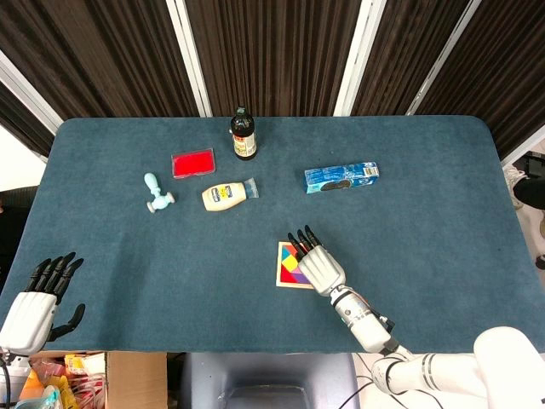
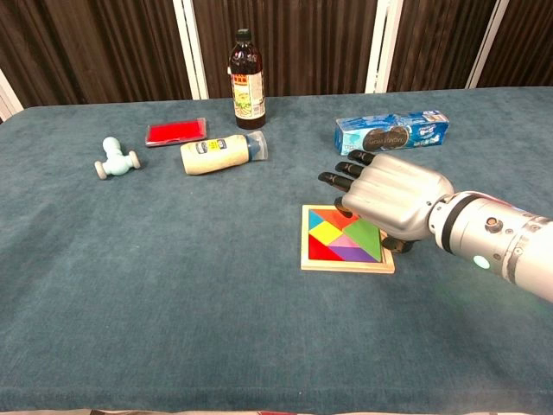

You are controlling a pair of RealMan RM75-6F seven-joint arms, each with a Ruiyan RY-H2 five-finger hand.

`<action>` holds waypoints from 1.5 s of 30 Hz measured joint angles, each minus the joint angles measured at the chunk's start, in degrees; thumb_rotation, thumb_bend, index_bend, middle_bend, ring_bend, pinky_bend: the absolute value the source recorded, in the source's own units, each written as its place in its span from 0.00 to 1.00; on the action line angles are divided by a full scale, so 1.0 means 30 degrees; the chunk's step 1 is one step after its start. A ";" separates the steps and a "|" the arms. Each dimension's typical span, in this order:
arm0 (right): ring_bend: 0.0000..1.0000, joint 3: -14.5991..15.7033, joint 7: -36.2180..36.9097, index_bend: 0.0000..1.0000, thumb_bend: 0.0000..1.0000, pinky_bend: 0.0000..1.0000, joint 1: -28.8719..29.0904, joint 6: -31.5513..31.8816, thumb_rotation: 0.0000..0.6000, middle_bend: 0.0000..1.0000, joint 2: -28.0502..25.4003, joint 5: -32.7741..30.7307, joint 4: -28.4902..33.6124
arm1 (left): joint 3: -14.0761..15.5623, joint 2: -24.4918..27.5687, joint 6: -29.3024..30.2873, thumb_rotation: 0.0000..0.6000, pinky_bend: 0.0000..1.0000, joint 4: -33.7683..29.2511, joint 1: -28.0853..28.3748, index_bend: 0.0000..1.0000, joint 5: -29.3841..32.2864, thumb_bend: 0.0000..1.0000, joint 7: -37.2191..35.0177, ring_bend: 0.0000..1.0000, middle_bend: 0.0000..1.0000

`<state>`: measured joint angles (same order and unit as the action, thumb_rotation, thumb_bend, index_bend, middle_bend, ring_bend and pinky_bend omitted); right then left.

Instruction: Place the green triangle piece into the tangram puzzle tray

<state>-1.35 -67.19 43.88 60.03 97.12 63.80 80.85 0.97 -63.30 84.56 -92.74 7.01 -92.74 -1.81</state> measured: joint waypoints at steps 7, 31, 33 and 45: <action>0.00 -0.0014 0.0479 0.38 0.41 0.00 -0.0092 0.0273 1.00 0.00 -0.0472 0.0264 0.0437 | 0.0085 0.0062 0.0102 1.00 0.00 -0.0158 -0.0082 0.00 -0.0075 0.44 0.0097 0.00 0.00; 0.00 0.3001 0.1777 0.33 0.41 0.00 -0.1856 0.0562 1.00 0.00 -0.2937 0.4432 0.3220 | 0.0098 0.0041 -0.0068 1.00 0.00 -0.0176 -0.0046 0.00 0.0070 0.44 0.0320 0.00 0.00; 0.00 0.2966 0.1817 0.33 0.41 0.00 -0.1942 0.0557 1.00 0.00 -0.2919 0.4520 0.3117 | 0.0081 0.0031 -0.0114 1.00 0.00 -0.0154 -0.0031 0.00 0.0124 0.44 0.0309 0.00 0.00; 0.00 0.2848 0.1856 0.33 0.41 0.00 -0.2430 0.0325 1.00 0.00 -0.3071 0.4594 0.2982 | 0.0055 -0.0020 -0.0202 1.00 0.00 -0.0137 0.0018 0.00 0.0186 0.44 0.0376 0.00 0.00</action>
<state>7.19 -61.62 36.59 61.00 87.91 77.58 89.80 1.13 -63.36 83.96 -93.15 7.06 -92.19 -0.68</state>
